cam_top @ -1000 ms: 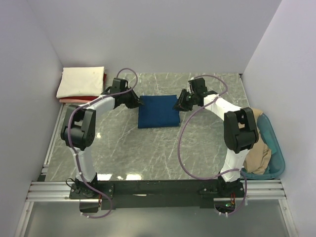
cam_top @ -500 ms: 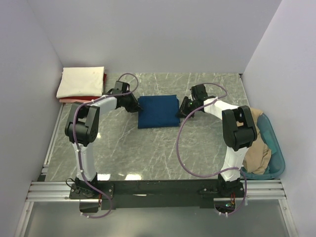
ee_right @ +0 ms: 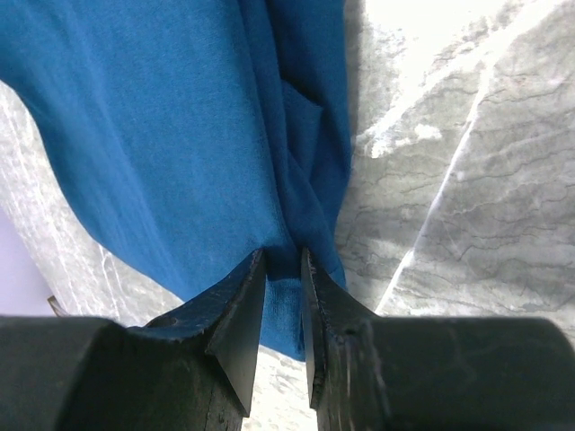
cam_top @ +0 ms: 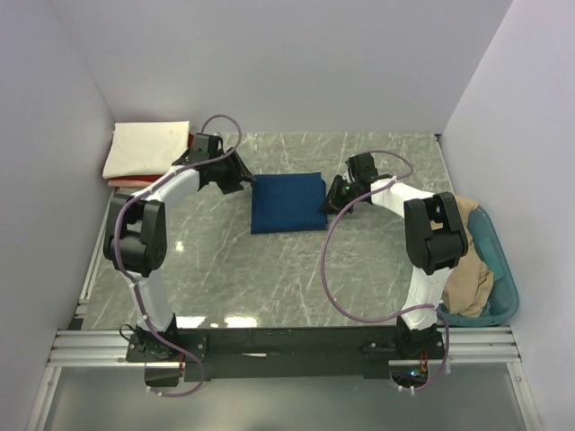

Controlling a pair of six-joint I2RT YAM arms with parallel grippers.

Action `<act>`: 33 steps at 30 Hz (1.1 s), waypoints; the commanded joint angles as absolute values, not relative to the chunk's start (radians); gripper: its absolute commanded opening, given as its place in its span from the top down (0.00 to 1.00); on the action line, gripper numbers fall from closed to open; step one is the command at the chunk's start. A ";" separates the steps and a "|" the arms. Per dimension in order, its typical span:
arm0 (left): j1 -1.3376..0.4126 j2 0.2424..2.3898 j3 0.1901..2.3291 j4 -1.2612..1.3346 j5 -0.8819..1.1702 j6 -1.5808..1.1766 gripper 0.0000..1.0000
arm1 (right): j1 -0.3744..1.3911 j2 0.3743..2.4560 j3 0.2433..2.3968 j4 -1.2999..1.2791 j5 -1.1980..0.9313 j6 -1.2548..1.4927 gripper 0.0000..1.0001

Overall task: Fold and stack the t-shirts
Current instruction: Neatly place the folded tshirt to the corner

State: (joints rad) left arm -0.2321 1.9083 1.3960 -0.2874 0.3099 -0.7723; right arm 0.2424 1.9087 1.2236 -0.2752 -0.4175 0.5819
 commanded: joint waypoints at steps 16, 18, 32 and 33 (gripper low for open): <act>-0.245 1.920 1.344 -0.247 0.325 -0.692 0.34 | 0.242 1.743 1.192 -0.221 -0.460 0.606 0.68; -0.252 1.959 1.364 -0.252 0.341 -0.684 0.33 | 0.245 1.717 1.181 -0.215 -0.468 0.611 0.68; -0.331 2.161 1.494 -0.331 0.290 -0.669 0.38 | 0.276 1.592 1.141 -0.221 -0.462 0.620 0.67; -0.337 2.169 1.502 -0.340 0.255 -0.672 0.41 | 0.278 1.586 1.140 -0.222 -0.462 0.618 0.67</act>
State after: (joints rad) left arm -0.3084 2.1098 1.4704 -0.2771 0.3222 -0.6926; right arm 0.2684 1.6379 1.1526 -0.2390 -0.4606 0.6163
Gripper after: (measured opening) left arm 0.615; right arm 0.326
